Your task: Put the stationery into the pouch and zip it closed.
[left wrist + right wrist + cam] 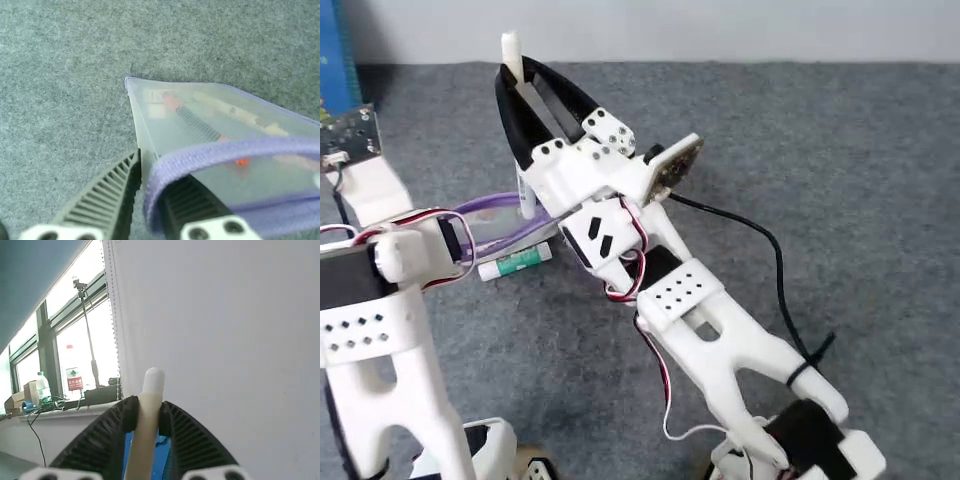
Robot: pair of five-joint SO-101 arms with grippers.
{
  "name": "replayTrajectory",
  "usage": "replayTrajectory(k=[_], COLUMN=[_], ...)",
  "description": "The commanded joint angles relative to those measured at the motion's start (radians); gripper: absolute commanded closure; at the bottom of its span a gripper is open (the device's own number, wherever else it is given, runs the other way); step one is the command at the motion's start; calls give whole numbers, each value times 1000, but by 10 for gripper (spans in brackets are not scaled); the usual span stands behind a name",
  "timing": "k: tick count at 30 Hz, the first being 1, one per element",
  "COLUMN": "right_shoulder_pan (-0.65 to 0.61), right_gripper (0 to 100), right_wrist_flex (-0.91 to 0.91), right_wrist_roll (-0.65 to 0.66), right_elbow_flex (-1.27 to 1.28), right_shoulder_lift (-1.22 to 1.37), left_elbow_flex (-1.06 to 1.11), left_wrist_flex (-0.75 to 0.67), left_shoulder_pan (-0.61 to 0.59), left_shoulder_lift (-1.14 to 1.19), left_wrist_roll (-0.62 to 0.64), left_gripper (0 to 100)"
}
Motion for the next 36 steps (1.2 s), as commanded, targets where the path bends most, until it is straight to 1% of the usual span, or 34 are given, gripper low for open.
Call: replayTrajectory(k=[1,5,10,15,21,25,28,30,33,36], right_shoulder_pan=[21,16,5,-25,-27,-53,-97,-139,-197,-216], right_gripper=[991,991,991,991,991,991,991,991,989,971], right_wrist_flex=[-18,-12,-4,114,188,297,441,541,627,693], right_wrist_roll=[11,11,11,11,9,11,12,54,146,161], right_elbow_flex=[-28,77,253,387,489,548,582,582,568,537], right_shoulder_lift=[-5,-104,-318,-507,-682,-776,-835,-852,-842,-814], left_elbow_flex=[-2,-2,-2,-2,-2,-2,-2,-2,-2,-2], left_wrist_flex=[-20,-20,-21,-21,-21,-21,-21,-21,-21,-21], left_shoulder_pan=[-9,-9,-9,-9,-9,-9,-9,-9,-9,-9], left_shoulder_lift=[-3,-3,-3,-3,-3,-3,-3,-3,-3,-3], left_wrist_roll=[-9,-9,-9,-9,-9,-9,-9,-9,-9,-9], left_gripper=[988,988,988,988,988,988,988,988,988,988])
